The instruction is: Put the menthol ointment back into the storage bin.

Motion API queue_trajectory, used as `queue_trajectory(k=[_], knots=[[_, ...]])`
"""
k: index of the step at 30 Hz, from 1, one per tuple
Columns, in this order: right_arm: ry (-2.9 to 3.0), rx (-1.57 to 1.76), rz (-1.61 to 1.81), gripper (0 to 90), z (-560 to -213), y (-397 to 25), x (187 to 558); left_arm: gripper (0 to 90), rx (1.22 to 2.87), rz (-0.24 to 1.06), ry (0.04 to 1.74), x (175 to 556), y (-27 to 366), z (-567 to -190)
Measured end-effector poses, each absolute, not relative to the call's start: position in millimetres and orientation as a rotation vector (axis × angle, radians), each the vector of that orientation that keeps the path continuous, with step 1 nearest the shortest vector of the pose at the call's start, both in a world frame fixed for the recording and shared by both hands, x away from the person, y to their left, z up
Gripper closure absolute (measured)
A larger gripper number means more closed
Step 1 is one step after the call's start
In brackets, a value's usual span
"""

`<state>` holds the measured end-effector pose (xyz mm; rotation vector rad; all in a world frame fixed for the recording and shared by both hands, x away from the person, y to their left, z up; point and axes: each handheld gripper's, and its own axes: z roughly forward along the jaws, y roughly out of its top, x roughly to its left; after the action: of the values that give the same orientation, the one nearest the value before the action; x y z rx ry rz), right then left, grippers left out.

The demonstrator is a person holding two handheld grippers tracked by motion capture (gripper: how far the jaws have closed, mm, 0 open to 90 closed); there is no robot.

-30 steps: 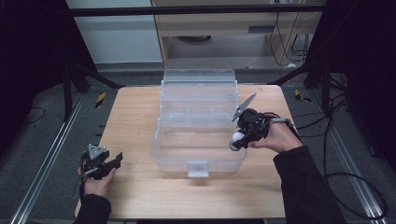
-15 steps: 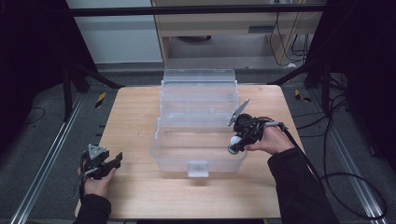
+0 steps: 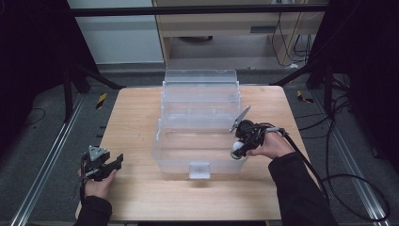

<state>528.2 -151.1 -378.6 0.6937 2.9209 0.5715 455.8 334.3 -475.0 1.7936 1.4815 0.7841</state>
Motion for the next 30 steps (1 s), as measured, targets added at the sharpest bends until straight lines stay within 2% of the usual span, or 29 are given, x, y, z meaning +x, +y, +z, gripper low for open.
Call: queue_trajectory(k=[30], knots=[[2.955,0.699,0.537,50.0,-403,-149,529,43.8,1.792,0.785,1.481,456,334,-475]])
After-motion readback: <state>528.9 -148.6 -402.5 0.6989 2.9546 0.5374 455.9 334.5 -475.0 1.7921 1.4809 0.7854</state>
